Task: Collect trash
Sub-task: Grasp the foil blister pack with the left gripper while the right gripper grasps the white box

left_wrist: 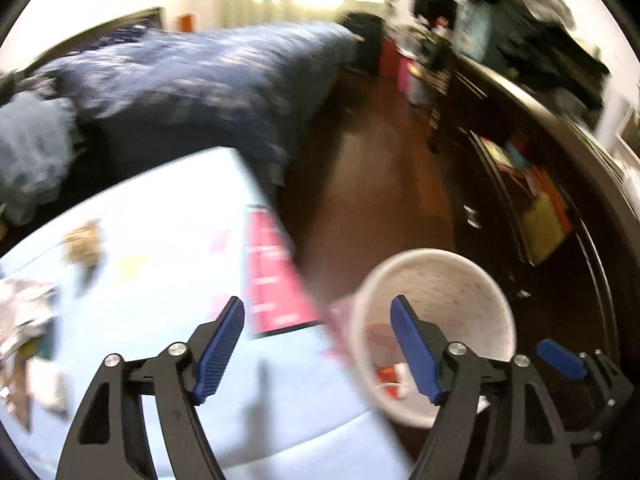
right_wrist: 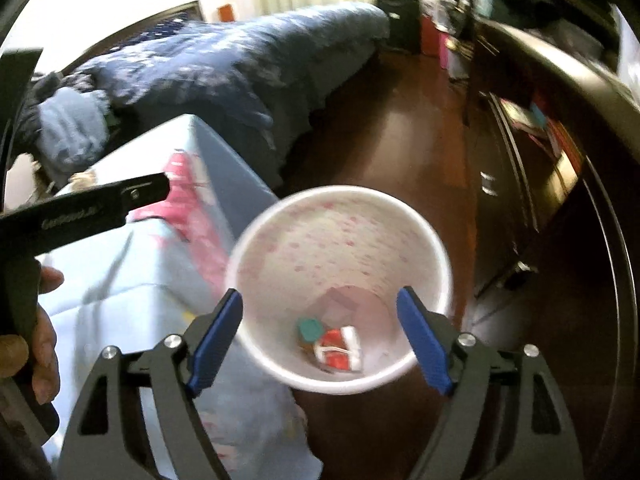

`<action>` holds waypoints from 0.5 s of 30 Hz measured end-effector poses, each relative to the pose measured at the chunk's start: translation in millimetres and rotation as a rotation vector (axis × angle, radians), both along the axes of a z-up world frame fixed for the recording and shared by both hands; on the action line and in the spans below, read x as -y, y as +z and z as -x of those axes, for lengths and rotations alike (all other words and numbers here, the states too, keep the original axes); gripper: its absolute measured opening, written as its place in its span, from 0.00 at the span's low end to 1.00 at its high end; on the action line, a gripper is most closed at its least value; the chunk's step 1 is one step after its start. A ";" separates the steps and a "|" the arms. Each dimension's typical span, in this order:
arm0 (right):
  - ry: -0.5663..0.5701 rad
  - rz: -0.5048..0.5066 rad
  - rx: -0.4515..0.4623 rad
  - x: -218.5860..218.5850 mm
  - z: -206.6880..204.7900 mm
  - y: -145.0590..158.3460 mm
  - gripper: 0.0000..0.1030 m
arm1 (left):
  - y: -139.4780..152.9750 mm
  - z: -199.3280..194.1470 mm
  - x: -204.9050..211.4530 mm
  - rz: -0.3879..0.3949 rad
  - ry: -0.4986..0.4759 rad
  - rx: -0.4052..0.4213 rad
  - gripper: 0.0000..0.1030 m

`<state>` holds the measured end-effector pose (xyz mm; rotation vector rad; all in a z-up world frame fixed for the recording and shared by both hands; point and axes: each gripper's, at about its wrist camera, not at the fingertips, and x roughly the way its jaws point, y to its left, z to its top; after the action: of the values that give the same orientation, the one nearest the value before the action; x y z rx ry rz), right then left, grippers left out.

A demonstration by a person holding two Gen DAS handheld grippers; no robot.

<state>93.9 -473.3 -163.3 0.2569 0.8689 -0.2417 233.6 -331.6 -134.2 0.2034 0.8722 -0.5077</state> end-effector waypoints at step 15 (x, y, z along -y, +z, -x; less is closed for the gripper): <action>0.404 0.040 0.044 -166.5 -53.5 30.1 0.85 | -1.9 5.1 -207.8 -0.112 0.437 0.089 0.81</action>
<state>147.4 -306.7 -133.2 0.0451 0.8522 0.1222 228.5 -123.8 -136.1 0.1306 0.8292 -0.0419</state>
